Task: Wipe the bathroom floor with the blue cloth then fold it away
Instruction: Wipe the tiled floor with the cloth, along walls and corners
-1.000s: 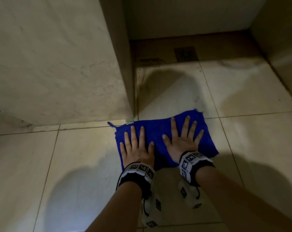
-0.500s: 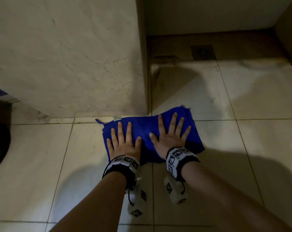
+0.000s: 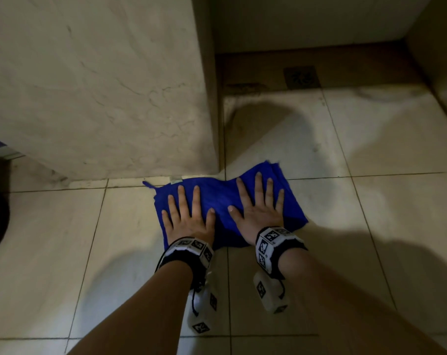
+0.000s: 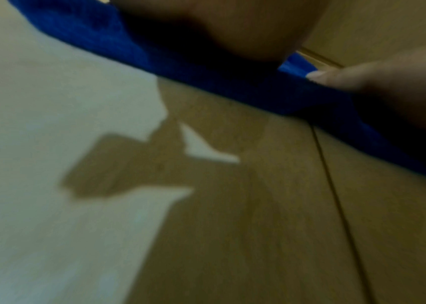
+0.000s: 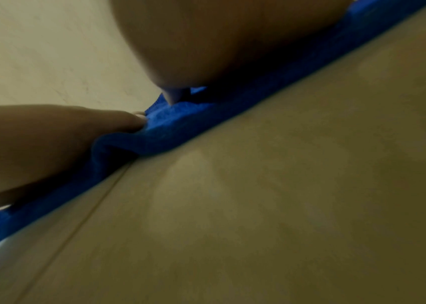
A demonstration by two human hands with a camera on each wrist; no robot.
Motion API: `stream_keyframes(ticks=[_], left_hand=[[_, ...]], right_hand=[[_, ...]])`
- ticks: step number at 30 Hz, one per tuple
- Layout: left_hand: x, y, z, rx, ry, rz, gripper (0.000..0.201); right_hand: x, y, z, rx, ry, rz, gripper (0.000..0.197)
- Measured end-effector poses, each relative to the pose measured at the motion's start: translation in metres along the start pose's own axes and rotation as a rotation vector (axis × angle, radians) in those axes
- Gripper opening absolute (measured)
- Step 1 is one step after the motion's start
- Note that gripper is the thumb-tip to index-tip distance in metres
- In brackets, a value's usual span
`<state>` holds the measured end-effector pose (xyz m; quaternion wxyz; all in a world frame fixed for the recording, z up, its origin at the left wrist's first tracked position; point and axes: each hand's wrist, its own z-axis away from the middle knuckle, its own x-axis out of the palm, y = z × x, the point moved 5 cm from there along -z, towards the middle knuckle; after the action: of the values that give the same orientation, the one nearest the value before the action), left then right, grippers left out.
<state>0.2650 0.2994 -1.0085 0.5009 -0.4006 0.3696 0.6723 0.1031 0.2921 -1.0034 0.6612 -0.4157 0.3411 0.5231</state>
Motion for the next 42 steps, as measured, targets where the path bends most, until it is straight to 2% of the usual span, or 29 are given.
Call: stream_keyframes(ticks=[7,11,18,22,26,29,36,42], left_hand=[[0.019,0.009,0.034,-0.013,0.01,0.004,0.07],[0.027,0.019,0.058,-0.011,0.024,0.001,0.07],[0.04,0.049,0.083,-0.004,0.007,0.017,0.07],[0.05,0.091,0.1,0.047,-0.009,0.021,0.07],[0.063,0.147,0.121,0.153,-0.008,0.039,0.066],[0.075,0.178,0.134,0.201,-0.017,0.051,0.072],[0.073,0.181,0.13,0.211,-0.022,0.044,0.071],[0.047,0.156,0.074,0.202,-0.073,-0.004,0.071]], right_hand=[[0.014,0.012,0.033,-0.012,0.007,-0.02,0.068],[0.027,0.017,0.053,-0.015,0.015,-0.044,0.074],[0.03,0.051,0.074,-0.104,0.139,-0.058,0.068],[0.025,0.104,0.091,0.028,0.096,-0.083,0.072],[0.018,0.164,0.109,0.166,0.045,-0.094,0.064],[0.015,0.19,0.122,0.241,0.01,-0.115,0.067],[0.017,0.176,0.116,0.293,0.015,-0.113,0.065],[0.012,0.145,0.09,0.334,0.015,-0.099,0.069]])
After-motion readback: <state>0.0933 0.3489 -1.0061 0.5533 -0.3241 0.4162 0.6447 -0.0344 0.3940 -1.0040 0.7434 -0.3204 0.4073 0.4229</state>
